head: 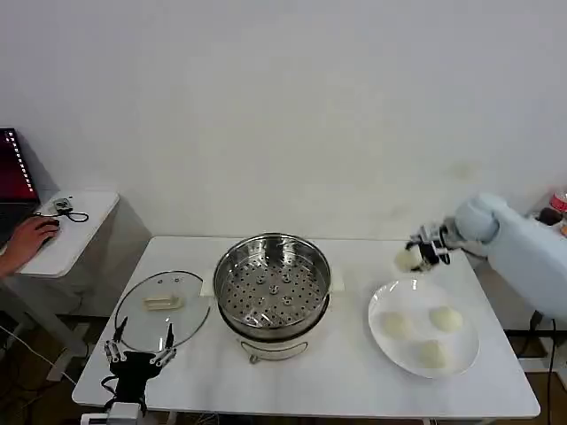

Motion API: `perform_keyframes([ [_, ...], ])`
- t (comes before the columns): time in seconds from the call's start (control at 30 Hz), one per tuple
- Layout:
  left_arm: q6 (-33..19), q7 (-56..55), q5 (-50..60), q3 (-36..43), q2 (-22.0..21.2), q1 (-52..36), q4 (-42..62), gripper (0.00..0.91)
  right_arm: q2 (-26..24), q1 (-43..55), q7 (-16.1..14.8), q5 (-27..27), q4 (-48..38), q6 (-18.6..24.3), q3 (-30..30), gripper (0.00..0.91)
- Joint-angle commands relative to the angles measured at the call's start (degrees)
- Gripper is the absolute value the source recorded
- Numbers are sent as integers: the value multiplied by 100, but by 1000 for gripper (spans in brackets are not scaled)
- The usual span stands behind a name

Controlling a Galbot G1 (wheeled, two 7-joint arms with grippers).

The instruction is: Take steamed baozi put them in steamer then cover it.

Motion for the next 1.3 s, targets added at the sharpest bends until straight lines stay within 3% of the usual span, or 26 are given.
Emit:
perform_keyframes([
  [0.03, 7, 3, -36, -63, 18, 5, -46, 907, 596, 2155, -62, 632, 465, 135, -1259, 655],
  [0.13, 15, 6, -51, -114, 17, 11, -91, 907, 895, 2389, 27, 840, 839, 124, -1643, 655],
  [0.3, 7, 9, -74, -195, 11, 29, -103, 907, 1551, 2368, 477, 609, 1251, 399, -2104, 655],
  [0.57, 25, 12, -84, -352, -8, 35, -214, 907, 2511, 2323, 658, 960, 1203, 817, -3006, 655],
  [0.7, 14, 12, -103, -459, -58, 77, -249, 907, 2926, 2007, 886, 56, 704, 1536, -3085, 655],
  [0.8, 4, 9, -96, -475, -84, 97, -227, 907, 3122, 1779, 977, -233, 423, 1961, -3090, 655],
  [0.93, 12, 9, -93, -482, -97, 73, -201, 907, 3186, 1524, 1039, -632, 260, 2211, -3087, 655],
  [1.03, 15, 11, -93, -481, -92, 41, -171, 907, 3294, 1271, 1205, -1587, -289, 2635, -2897, 655],
  [1.17, 2, 8, -93, -483, -100, 50, -138, 907, 3447, 1020, 1506, -2353, -863, 3002, -2512, 655],
  [1.3, -5, 8, -89, -488, -99, 62, -114, 907, 3553, 915, 1654, -2504, -1169, 3193, -2338, 655],
])
